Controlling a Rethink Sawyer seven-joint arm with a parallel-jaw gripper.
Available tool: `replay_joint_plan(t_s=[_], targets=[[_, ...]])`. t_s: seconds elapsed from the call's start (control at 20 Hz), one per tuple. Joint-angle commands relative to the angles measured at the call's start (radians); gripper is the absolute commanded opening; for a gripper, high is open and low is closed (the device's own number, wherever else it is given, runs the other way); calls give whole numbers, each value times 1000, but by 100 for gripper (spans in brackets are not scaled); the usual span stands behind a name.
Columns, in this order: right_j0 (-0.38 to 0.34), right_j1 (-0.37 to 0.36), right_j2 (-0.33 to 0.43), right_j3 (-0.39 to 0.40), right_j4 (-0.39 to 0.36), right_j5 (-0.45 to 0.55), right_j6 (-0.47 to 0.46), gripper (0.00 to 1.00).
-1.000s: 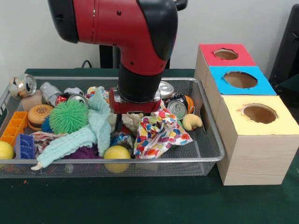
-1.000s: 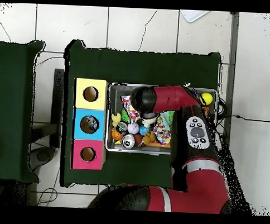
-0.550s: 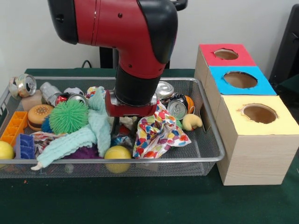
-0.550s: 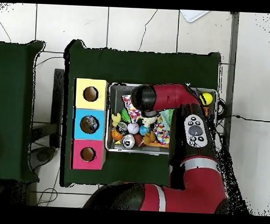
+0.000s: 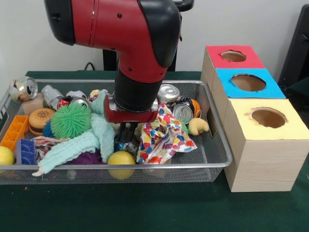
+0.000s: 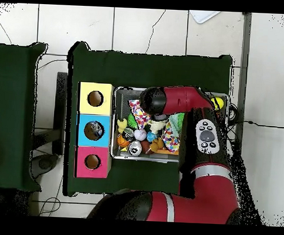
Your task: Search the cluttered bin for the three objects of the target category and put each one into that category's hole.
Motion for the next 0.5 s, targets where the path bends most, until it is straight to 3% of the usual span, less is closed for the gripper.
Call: replay_joint_plan(t_s=[0.05, 0.2, 0.25, 0.5], targets=[[-12, 55, 21, -20, -22, 15, -14, 0], [-10, 15, 23, 3, -11, 25, -14, 0], [-14, -66, 26, 55, 19, 72, -28, 0], [-8, -231, 23, 119, 79, 215, -65, 0]])
